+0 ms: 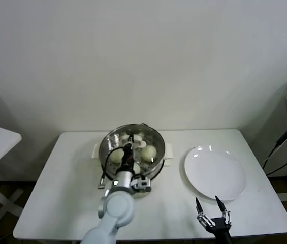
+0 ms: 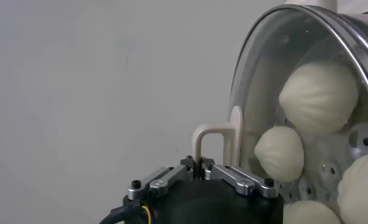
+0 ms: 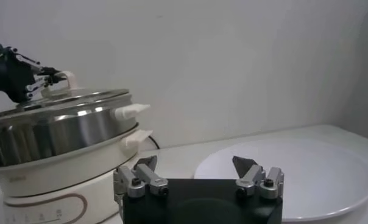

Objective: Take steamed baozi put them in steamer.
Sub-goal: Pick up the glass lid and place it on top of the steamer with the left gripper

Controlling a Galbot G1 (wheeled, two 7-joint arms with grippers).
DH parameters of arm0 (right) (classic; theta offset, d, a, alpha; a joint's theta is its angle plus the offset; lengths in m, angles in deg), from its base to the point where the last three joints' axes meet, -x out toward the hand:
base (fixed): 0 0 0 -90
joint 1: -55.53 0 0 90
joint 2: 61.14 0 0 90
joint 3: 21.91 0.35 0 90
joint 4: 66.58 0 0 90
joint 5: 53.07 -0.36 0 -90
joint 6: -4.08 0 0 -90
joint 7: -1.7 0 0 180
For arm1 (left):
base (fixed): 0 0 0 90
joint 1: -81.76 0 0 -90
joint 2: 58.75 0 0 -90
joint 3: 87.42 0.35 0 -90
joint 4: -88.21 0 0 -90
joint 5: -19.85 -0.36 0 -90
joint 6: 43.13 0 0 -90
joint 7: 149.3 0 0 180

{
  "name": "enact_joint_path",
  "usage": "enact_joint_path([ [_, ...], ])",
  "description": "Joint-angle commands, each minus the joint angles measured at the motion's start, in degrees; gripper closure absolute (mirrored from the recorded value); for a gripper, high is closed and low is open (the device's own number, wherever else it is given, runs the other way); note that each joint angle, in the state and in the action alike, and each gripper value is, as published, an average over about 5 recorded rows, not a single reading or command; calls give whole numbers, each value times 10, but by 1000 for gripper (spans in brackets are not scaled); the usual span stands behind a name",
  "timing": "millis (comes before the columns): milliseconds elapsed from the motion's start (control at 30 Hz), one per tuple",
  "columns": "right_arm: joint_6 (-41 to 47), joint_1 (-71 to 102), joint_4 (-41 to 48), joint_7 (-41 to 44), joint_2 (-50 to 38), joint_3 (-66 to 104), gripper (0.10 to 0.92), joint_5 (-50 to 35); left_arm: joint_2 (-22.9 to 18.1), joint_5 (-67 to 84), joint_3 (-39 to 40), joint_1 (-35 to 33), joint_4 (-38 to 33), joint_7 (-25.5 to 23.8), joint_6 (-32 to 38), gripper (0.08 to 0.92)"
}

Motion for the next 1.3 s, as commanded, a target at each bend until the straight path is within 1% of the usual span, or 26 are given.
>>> enact_joint_path([
  [33, 0, 0, 0, 0, 0, 0, 203, 0, -3, -8, 1, 5, 10, -2, 3, 859],
  [700, 0, -2, -1, 0, 1, 0, 203, 0, -12, -23, 1, 6, 19, -3, 7, 859],
  [1100, -2, -3, -1, -2, 3, -1, 203, 0, -7, -22, -3, 8, 18, 1, 13, 859],
  [1200, -2, -3, -1, -2, 3, -1, 203, 0, -6, -21, -3, 7, 16, 2, 13, 841],
  [1300, -2, -3, -2, -2, 3, -1, 203, 0, -4, -22, -3, 5, 15, 3, 13, 775],
])
